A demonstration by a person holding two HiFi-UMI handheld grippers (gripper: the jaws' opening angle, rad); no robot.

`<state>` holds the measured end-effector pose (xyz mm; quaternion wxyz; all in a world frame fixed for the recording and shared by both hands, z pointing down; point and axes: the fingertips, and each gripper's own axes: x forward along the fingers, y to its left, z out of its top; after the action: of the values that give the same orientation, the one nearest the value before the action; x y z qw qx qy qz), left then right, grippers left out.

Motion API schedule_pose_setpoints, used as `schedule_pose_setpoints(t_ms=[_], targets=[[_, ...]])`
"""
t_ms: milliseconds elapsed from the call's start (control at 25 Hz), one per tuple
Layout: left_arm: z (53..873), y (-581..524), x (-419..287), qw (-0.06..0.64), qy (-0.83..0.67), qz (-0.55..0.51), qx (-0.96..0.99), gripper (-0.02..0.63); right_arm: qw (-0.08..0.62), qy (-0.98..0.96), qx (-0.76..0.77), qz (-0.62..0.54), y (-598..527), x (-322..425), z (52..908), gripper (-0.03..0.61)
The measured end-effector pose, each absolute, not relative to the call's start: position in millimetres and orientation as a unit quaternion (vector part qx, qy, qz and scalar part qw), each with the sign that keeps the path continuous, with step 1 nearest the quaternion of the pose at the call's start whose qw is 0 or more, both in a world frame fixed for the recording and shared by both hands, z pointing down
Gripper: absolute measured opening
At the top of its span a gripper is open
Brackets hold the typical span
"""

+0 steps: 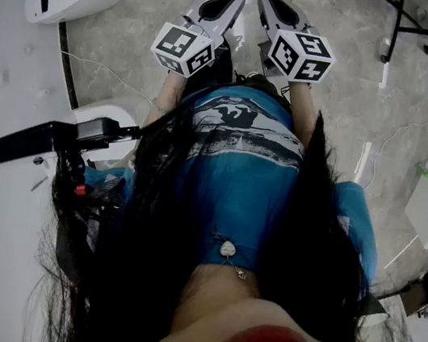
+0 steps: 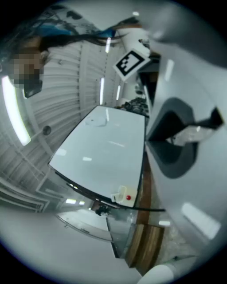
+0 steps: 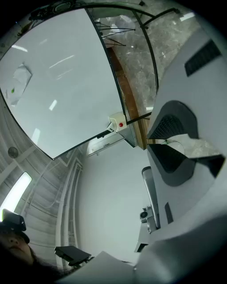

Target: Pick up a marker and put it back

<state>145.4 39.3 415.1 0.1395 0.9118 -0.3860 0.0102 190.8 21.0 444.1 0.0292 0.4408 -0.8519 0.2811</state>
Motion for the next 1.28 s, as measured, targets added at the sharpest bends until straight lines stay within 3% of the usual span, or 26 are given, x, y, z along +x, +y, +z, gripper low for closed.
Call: schedule_pose_setpoints(t_ms=[360, 720, 1000, 1280], targets=[[379, -61, 21, 0.115, -0.383, -0.005, 0.917, 0.003, 0.028, -0.852, 0.445, 0.275, -66, 67, 421, 0.038], [387, -140, -68, 0.136, -0.364, -0.017, 0.921, 0.002, 0.038, -0.836, 0.471, 0.279, -134, -13, 427, 0.038], [398, -178, -86, 0.163, -0.349, -0.025, 0.923, 0.003, 0.064, -0.826, 0.499, 0.255, -174, -16, 429, 0.038], [418, -302, -64, 0.199, -0.367, -0.012, 0.909, 0.002, 0.082, -0.825, 0.506, 0.238, -339, 29, 428, 0.038]])
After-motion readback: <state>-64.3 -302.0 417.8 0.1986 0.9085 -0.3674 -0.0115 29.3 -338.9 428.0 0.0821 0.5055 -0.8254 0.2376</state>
